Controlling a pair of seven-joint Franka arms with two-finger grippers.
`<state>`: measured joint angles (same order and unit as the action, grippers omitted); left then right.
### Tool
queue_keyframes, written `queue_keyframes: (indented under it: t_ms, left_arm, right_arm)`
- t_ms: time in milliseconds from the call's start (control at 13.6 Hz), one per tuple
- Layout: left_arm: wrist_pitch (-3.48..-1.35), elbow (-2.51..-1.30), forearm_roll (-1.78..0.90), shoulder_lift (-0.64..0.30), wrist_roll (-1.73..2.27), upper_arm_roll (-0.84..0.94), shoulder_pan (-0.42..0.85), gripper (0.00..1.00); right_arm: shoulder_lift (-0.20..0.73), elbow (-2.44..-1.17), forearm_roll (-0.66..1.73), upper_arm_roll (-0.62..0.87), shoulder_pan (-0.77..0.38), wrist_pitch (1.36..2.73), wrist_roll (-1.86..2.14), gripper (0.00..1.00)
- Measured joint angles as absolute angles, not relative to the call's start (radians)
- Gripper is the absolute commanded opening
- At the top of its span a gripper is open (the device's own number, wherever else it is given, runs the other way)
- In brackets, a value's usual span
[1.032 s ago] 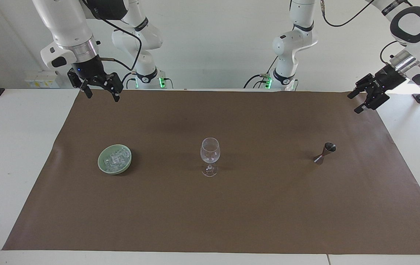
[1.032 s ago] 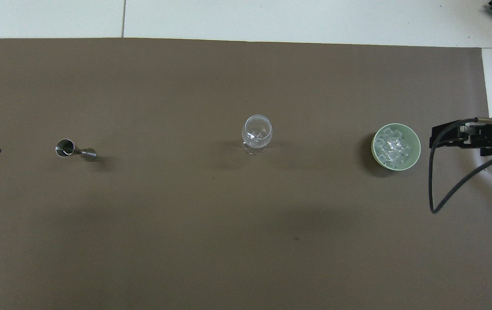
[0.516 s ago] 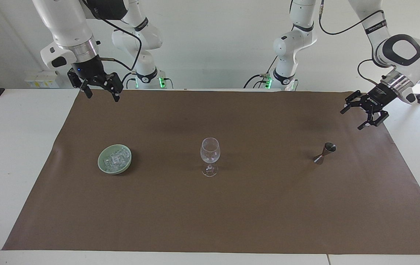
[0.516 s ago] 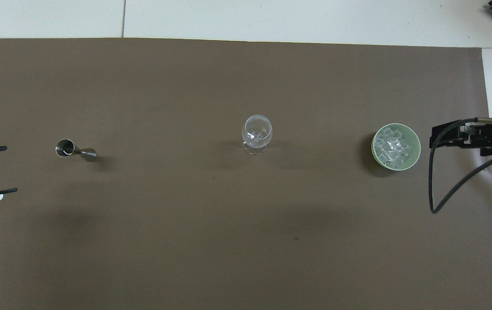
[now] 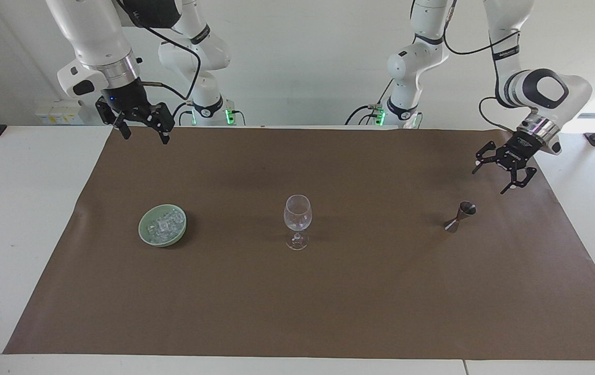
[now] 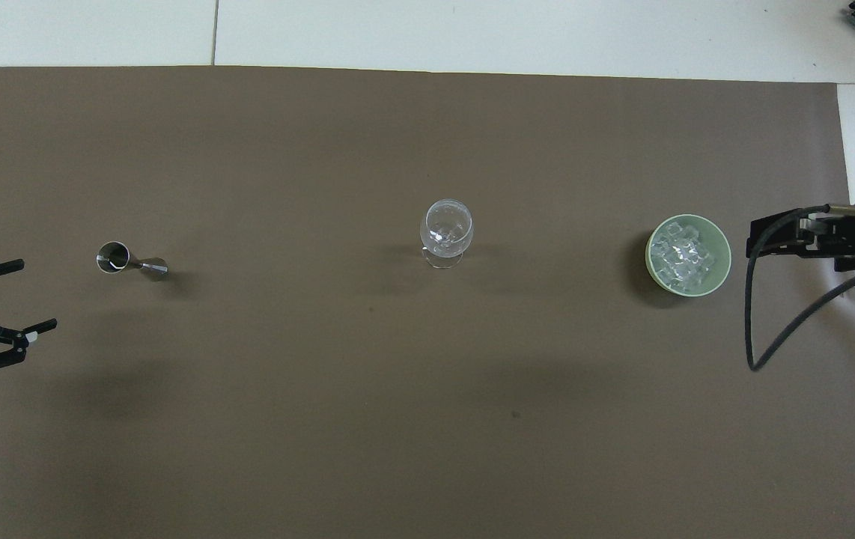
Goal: Pour wine and add ice with both arms
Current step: 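Move the left gripper toward the small silver jigger, then close the left gripper around the silver jigger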
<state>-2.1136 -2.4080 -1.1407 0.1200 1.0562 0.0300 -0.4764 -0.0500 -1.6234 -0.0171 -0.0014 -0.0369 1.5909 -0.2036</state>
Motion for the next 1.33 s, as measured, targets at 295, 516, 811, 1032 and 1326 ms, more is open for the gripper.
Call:
queue_keyframes:
  t_ms: [295, 516, 811, 1032, 1326]
  left_arm:
    - [-2.122, -2.457, -1.293, 0.097, 1.013, 0.034, -0.476, 1.0]
    - [-2.123, -2.467, -1.373, 0.051, 0.931, 0.04, -0.476, 1.0]
    - [-2.127, -2.488, -1.497, 0.008, 0.771, 0.046, -0.468, 1.0]
    - [-2.149, -2.495, -1.639, -0.03, 0.719, 0.048, -0.427, 1.0]
    - [-2.197, -2.495, -1.81, -0.072, 0.666, 0.05, -0.366, 1.0]
  right_arm:
    - [-0.05, -1.623, -0.017, -0.001, -0.037, 1.591, -0.204, 1.0]
    - [-0.05, -1.623, -0.017, -0.001, -0.037, 1.591, -0.204, 1.0]
    - [-0.05, -1.623, -0.017, -0.001, -0.037, 1.591, -0.204, 1.0]
    - [-0.05, -1.623, -0.017, -0.001, -0.037, 1.591, -0.204, 1.0]
    - [-0.05, -1.623, -0.017, -0.001, -0.037, 1.591, -0.204, 1.0]
